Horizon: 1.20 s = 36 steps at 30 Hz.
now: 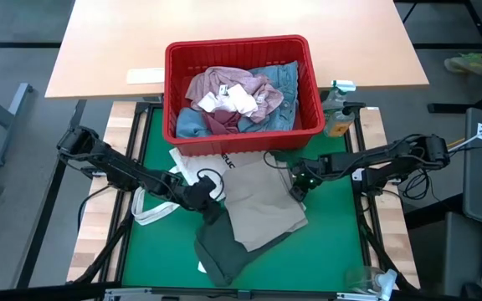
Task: Fold laundry
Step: Fold the grey shorts
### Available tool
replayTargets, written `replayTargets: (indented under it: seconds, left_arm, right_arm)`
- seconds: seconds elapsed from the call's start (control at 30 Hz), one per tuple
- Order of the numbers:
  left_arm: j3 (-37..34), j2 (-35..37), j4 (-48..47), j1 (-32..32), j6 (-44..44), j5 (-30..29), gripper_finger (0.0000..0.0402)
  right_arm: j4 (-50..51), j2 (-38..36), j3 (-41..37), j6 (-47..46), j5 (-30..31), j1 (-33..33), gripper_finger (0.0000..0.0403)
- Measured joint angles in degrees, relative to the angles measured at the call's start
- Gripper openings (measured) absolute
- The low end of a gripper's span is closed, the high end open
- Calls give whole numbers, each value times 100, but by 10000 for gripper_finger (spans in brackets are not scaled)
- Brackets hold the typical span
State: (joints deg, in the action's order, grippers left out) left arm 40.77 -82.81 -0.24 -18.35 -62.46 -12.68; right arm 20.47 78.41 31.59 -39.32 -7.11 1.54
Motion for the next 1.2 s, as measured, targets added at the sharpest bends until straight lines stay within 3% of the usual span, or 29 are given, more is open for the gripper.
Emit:
replayTargets:
  seconds: [0.23, 0.57, 1.07, 1.2]
  left_arm:
    - [2, -54, -20, 17, -111, -429, 135]
    - [2, -730, 147, 82, -1437, -321, 135]
    - [9, -1450, 870, 409, -1358, -249, 135]
    - [9, -1536, 1004, 409, -1146, -268, 135]
  right_arm:
    - [-16, 7, 0, -8, -4, -2, 198]
    - [-124, 11, -4, -9, -18, -2, 198]
    - [-478, 24, -11, -8, -195, -7, 197]
    - [-507, 24, -11, -8, -195, -7, 179]
